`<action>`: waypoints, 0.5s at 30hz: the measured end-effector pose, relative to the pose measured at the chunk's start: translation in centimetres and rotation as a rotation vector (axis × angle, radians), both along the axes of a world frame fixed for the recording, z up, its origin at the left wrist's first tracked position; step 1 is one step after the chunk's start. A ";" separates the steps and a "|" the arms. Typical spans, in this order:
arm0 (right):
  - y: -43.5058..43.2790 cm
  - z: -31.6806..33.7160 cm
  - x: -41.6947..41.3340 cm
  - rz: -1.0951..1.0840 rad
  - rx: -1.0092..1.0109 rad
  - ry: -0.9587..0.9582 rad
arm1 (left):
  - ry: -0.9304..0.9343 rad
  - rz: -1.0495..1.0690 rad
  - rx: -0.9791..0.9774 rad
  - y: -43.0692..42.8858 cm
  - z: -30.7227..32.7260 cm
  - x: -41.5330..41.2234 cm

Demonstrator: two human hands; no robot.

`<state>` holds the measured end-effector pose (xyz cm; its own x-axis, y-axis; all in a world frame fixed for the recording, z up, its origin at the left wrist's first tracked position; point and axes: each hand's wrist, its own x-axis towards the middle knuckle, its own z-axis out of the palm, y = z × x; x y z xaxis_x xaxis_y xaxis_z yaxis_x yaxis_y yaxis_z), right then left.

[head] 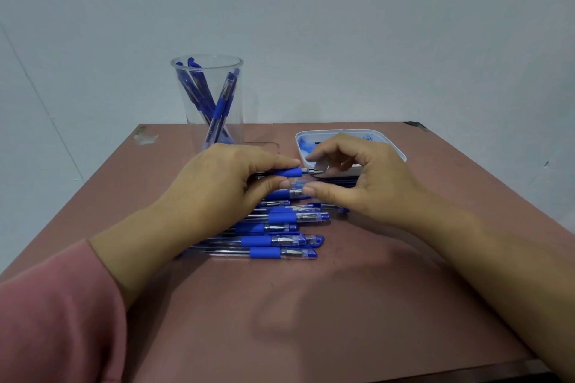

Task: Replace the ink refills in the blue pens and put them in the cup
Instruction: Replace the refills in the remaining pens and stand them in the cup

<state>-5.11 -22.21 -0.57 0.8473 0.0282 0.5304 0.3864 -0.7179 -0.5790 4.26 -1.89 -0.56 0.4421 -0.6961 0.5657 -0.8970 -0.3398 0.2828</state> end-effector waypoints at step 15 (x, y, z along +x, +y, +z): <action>0.1 0.3 0.0 0.001 0.045 -0.039 | 0.129 -0.004 -0.008 -0.2 0.2 -0.5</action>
